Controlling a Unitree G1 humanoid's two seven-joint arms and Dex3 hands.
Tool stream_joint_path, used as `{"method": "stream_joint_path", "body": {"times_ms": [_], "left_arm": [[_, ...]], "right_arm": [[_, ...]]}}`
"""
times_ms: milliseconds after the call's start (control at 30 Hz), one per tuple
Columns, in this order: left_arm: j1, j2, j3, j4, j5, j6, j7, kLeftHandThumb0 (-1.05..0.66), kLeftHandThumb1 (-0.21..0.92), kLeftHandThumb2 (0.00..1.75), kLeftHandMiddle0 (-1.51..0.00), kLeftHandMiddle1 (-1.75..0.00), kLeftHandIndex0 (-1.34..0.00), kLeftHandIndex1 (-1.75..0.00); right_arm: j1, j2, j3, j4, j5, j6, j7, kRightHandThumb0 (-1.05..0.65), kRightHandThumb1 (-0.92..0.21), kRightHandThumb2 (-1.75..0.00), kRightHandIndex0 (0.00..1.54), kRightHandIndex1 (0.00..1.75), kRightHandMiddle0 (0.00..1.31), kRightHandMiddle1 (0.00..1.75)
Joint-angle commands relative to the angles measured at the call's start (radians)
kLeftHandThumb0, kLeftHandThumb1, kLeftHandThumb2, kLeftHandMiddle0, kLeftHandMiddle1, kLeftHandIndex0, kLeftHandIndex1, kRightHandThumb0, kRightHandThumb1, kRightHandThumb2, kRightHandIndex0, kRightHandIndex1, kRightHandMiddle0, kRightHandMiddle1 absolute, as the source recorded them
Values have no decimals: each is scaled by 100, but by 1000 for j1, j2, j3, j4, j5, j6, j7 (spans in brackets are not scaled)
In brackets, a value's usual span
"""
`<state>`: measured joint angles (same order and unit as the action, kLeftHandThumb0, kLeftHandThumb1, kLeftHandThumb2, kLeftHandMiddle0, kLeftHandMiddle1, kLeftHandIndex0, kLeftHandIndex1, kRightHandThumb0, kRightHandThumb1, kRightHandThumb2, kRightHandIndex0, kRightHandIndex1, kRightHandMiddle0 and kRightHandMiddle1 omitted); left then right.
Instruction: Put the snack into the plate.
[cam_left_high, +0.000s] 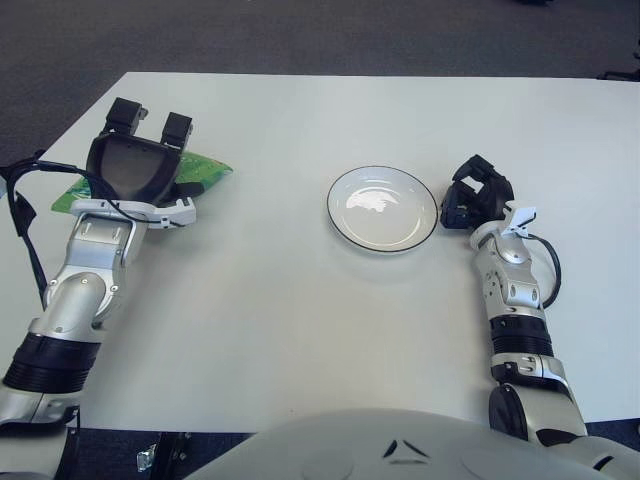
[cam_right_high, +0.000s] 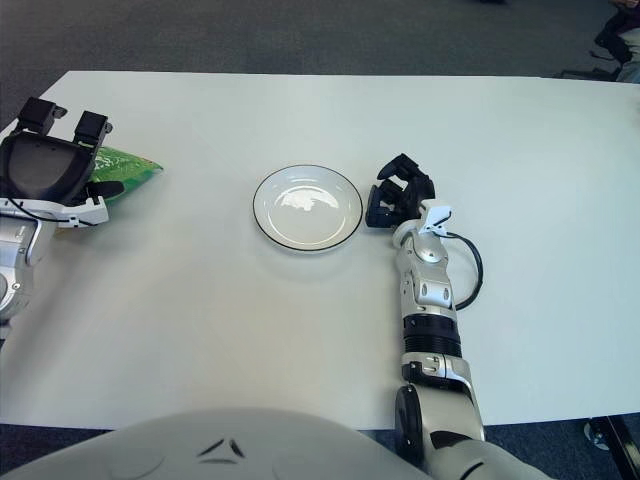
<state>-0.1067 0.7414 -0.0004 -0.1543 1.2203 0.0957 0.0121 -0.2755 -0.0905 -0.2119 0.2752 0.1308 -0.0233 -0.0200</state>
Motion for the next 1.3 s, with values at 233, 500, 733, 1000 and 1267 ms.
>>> {"method": "stream_joint_path", "body": {"times_ms": [233, 500, 733, 1000, 1267], "left_arm": [[-48, -56, -2, 62, -75, 123, -106, -105, 92, 106, 0, -2, 0, -37], [-112, -96, -34, 162, -77, 221, -126, -105, 92, 106, 0, 0, 0, -21], [-129, -95, -53, 227, -103, 241, -121, -105, 92, 108, 0, 0, 0, -13], [-120, -102, -84, 346, -158, 225, -76, -105, 92, 109, 0, 0, 0, -5], [-198, -144, -128, 582, -247, 190, 15, -105, 92, 109, 0, 0, 0, -6]], "right_arm": [[67, 5, -5, 74, 4, 35, 7, -1, 7, -175, 89, 175, 70, 172], [65, 1, -5, 83, 3, 25, 13, -1, 7, -175, 89, 175, 69, 172], [65, 0, -5, 83, 4, 22, 16, -1, 7, -175, 89, 175, 69, 172], [68, 0, -5, 74, 3, 33, 13, -1, 6, -175, 89, 175, 68, 174], [77, -1, -1, 60, 1, 34, 13, -1, 6, -175, 89, 175, 68, 175]]}}
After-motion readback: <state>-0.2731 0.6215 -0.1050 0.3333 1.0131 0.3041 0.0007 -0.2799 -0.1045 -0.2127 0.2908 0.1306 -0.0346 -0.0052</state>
